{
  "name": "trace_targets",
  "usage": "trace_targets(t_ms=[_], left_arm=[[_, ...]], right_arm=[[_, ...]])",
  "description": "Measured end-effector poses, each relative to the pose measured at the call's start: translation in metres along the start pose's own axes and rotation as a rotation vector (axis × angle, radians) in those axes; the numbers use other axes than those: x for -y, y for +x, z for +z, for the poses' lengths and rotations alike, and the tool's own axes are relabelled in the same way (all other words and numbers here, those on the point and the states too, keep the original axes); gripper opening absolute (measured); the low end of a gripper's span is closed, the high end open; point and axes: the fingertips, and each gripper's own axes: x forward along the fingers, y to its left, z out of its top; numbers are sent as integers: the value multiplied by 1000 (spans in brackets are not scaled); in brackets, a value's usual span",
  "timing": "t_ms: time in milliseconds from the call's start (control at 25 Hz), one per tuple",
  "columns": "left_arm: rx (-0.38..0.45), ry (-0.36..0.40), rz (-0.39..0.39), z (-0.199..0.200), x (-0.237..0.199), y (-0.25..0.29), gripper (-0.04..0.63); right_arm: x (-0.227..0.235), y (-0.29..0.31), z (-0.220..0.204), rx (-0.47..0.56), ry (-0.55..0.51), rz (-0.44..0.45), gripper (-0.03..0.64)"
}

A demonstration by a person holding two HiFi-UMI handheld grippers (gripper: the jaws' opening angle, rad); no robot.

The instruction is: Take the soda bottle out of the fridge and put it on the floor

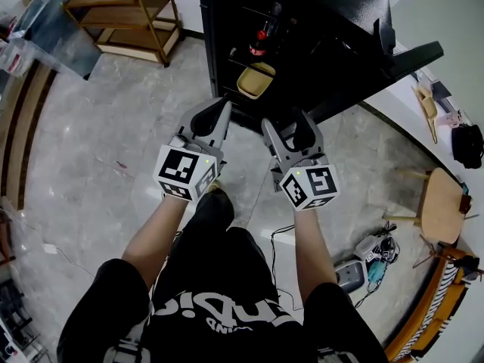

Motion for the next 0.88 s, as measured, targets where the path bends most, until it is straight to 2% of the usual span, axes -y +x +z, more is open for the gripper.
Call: trace_targets(t_ms=[80,360,880], left_arm=[[8,5,-5,-3,-2,5,6],[7,7,-4,-24,-11,13,6],[5,8,1,-63,-32,34,6]], right_arm=[[1,7,-4,21,16,17,343],[15,41,-30,10,25,21,344],[80,153,-84,-56,-4,-5,342]])
